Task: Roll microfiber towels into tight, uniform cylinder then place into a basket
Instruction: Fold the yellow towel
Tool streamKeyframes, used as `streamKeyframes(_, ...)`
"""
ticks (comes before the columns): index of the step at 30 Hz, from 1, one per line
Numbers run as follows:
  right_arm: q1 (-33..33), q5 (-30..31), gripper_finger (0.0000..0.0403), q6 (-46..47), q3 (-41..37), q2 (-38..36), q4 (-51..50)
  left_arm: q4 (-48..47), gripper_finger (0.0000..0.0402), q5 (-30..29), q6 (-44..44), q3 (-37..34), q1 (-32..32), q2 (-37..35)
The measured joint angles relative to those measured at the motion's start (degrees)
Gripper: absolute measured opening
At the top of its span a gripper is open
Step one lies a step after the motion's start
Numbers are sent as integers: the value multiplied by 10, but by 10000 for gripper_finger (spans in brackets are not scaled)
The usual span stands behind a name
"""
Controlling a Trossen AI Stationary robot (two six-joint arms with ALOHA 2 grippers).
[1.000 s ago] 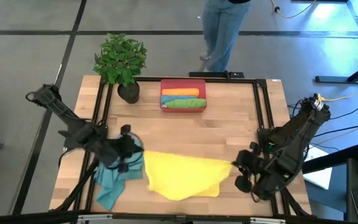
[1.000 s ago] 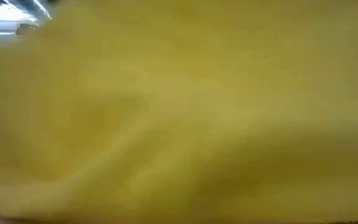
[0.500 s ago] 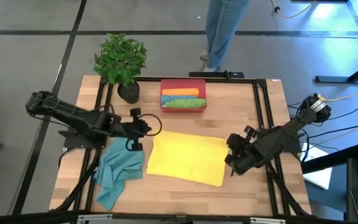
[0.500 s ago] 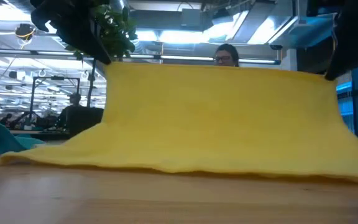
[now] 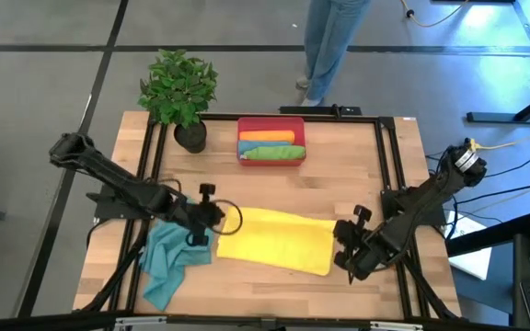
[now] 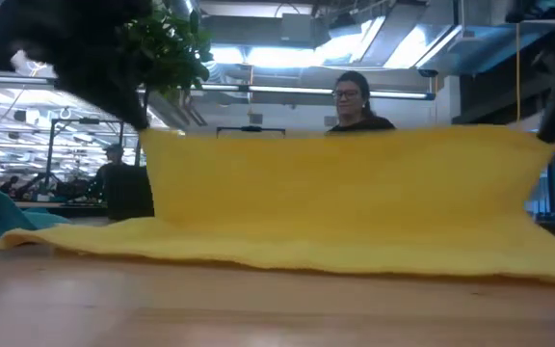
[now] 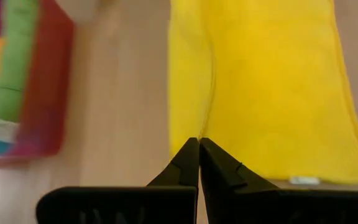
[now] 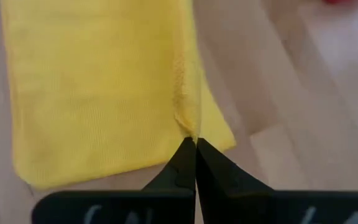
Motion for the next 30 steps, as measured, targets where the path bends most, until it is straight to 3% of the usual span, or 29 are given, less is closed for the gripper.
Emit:
streamKeyframes(9,50,-26,1,-110,-58,20,228,-1,0,2,-46,-4,-56,80)
streamKeyframes(19,55,-78,1,-118,-139,20,408,2,0,2,-81,-4,-102,84)
streamKeyframes(25,55,-90,0,-144,-128,20,425,18,0,2,-84,-4,-119,84)
streamKeyframes(30,55,-141,0,-130,-122,20,424,67,0,25,-83,-4,-121,84)
